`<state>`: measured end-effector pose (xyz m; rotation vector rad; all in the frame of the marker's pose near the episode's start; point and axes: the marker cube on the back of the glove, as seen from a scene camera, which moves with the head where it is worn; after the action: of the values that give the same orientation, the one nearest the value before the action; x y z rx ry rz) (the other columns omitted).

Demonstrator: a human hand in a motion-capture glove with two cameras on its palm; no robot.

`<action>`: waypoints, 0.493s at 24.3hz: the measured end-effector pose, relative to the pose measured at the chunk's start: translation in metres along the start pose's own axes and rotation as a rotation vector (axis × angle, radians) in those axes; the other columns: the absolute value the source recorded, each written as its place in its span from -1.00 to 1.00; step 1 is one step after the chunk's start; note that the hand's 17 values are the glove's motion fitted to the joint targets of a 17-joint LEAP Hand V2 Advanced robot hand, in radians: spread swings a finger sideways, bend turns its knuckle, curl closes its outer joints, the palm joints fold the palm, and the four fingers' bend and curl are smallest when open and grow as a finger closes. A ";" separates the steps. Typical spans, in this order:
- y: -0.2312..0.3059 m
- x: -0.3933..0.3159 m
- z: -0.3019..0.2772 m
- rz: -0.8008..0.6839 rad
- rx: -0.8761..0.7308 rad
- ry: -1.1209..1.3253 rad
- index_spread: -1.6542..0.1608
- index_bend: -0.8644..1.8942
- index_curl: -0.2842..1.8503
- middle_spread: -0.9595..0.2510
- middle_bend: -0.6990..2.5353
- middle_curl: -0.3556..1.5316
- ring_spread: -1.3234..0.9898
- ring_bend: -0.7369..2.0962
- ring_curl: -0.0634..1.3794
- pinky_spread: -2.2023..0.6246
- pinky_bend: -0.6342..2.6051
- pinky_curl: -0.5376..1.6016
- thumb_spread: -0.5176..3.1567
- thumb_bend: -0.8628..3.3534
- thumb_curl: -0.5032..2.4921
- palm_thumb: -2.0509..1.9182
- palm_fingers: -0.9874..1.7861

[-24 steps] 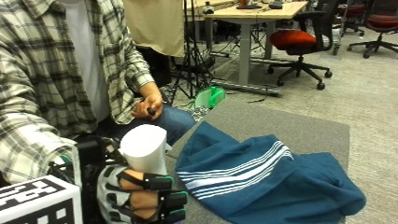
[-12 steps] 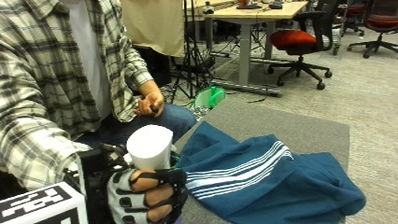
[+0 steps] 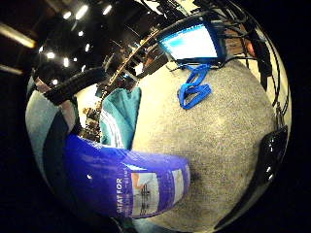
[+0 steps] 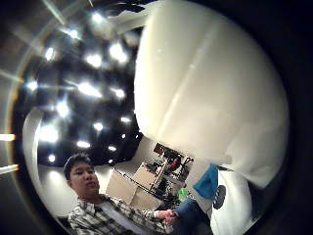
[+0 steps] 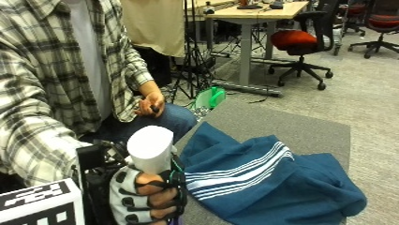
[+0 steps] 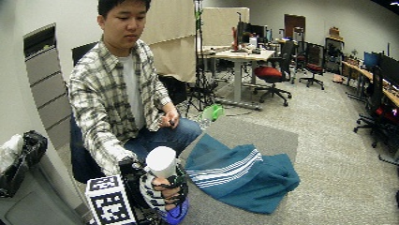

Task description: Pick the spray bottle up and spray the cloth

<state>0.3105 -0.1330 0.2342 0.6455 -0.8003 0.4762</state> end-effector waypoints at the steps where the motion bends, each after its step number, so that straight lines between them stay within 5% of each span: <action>1: 0.000 0.000 0.000 0.000 0.001 0.003 0.50 -0.20 -0.42 0.33 -0.27 -0.12 -0.03 -0.05 -0.34 0.46 -0.24 -0.18 -0.51 -0.60 -0.22 0.59 0.62; 12: -0.007 -0.009 0.000 -0.010 0.009 0.033 0.50 -0.20 -0.35 0.31 -0.26 -0.10 -0.04 -0.06 -0.31 0.44 -0.25 -0.15 -0.58 -0.60 -0.19 0.59 0.62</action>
<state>0.3094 -0.1392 0.2244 0.6486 -0.7636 0.4802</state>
